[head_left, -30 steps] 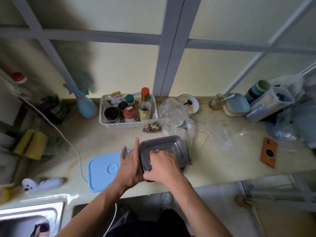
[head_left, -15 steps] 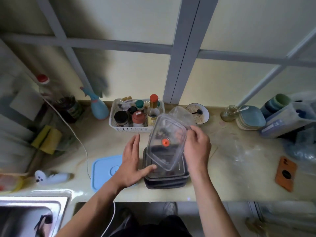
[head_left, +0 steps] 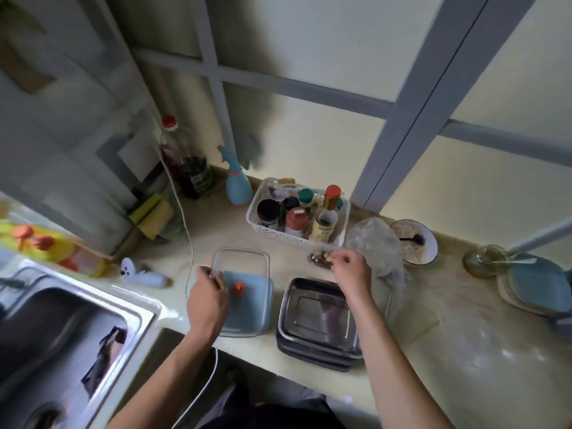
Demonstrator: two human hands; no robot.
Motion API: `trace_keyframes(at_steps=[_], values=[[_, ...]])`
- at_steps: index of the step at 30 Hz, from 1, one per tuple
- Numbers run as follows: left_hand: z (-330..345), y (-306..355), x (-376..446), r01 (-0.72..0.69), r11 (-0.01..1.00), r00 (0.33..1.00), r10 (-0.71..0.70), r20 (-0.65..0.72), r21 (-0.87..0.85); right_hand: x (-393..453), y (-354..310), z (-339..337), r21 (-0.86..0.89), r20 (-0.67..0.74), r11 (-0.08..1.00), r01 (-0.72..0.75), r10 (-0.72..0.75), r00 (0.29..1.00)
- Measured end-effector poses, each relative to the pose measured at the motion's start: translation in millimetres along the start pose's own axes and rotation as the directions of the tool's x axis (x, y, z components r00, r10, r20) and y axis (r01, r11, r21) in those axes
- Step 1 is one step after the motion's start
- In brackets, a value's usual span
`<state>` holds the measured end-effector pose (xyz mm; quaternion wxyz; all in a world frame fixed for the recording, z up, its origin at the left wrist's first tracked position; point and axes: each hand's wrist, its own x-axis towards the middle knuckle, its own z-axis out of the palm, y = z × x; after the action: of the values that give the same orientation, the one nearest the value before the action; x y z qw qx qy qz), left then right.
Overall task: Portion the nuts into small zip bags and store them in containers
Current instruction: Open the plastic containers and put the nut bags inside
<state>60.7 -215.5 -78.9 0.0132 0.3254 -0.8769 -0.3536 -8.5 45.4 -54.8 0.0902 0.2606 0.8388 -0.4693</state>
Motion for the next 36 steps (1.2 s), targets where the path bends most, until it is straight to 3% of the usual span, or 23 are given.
trace_keyframes(at_steps=[2, 5, 8, 10, 12, 14, 17, 20, 22, 25, 27, 30, 32, 34, 36], values=[[-1.0, -9.9, -1.3, -0.031, 0.999, 0.998, 0.033, -0.045, 0.031, 22.7, -0.7, 8.1, -0.158, 0.067, 0.986, 0.046, -0.036, 0.997], [4.9, -11.7, -3.7, -0.074, 0.967, 0.988, 0.105, -0.114, 0.244, 50.3, 0.5, 21.5, -0.338, 0.198, 0.939, 0.062, 0.007, 0.98], [11.2, -8.4, -5.7, -0.055, 0.953, 0.979, 0.11, -0.171, 0.298, 60.4, 1.8, 30.5, -0.427, 0.067, 0.904, 0.016, 0.015, 0.998], [13.0, -5.8, -6.6, -0.053, 0.955, 0.977, 0.11, -0.185, 0.291, 54.3, 0.1, 31.8, -0.457, -0.122, 0.882, 0.111, -0.186, 0.975], [14.1, 0.1, -7.7, -0.076, 0.958, 0.975, 0.13, -0.18, 0.278, 48.6, 1.6, 34.0, -0.494, -0.213, 0.828, 0.266, -0.412, 0.886], [14.9, 7.9, -8.7, -0.109, 0.96, 0.971, 0.158, -0.18, 0.256, 48.7, 3.0, 34.5, -0.519, -0.216, 0.794, 0.316, -0.479, 0.85], [16.9, 21.2, -9.0, -0.197, 0.956, 0.951, 0.24, -0.193, 0.218, 56.3, 12.1, 31.4, -0.545, -0.156, 0.784, 0.299, -0.445, 0.882], [19.5, 38.4, -11.8, -0.333, 0.923, 0.912, 0.367, -0.182, 0.194, 62.5, 16.1, 18.6, -0.532, -0.127, 0.774, 0.343, -0.473, 0.872], [21.0, 50.9, -11.7, -0.444, 0.884, 0.875, 0.463, -0.141, 0.145, 59.5, 11.4, 7.3, -0.526, -0.068, 0.705, 0.476, -0.593, 0.802], [24.9, 68.0, -11.6, -0.595, 0.804, 0.803, 0.593, 0.051, 0.019, 45.1, -4.1, -15.6, -0.43, 0.045, 0.609, 0.666, -0.723, 0.69], [29.2, 79.3, -13.5, -0.654, 0.754, 0.729, 0.651, 0.21, -0.065, 27.9, -15.7, -34.8, -0.234, 0.143, 0.635, 0.737, -0.727, 0.672], [37.3, 95.2, -19.7, -0.67, 0.723, 0.668, 0.687, 0.287, -0.169, -1.3, -31.3, -60.1, 0.128, 0.303, 0.766, 0.63, -0.635, 0.71], [38.9, 104.1, -26.2, -0.63, 0.73, 0.669, 0.683, 0.292, -0.265, -11.6, -32.3, -67.2, 0.274, 0.293, 0.818, 0.506, -0.572, 0.766], [36.4, 111.6, -37.2, -0.499, 0.76, 0.682, 0.641, 0.352, -0.417, -20.1, -27.1, -66.6, 0.292, 0.217, 0.85, 0.439, -0.506, 0.835], [34.8, 115.6, -49.0, -0.355, 0.781, 0.673, 0.595, 0.439, -0.515, -25.0, -14.9, -64.9, 0.079, 0.035, 0.855, 0.513, -0.517, 0.855]])
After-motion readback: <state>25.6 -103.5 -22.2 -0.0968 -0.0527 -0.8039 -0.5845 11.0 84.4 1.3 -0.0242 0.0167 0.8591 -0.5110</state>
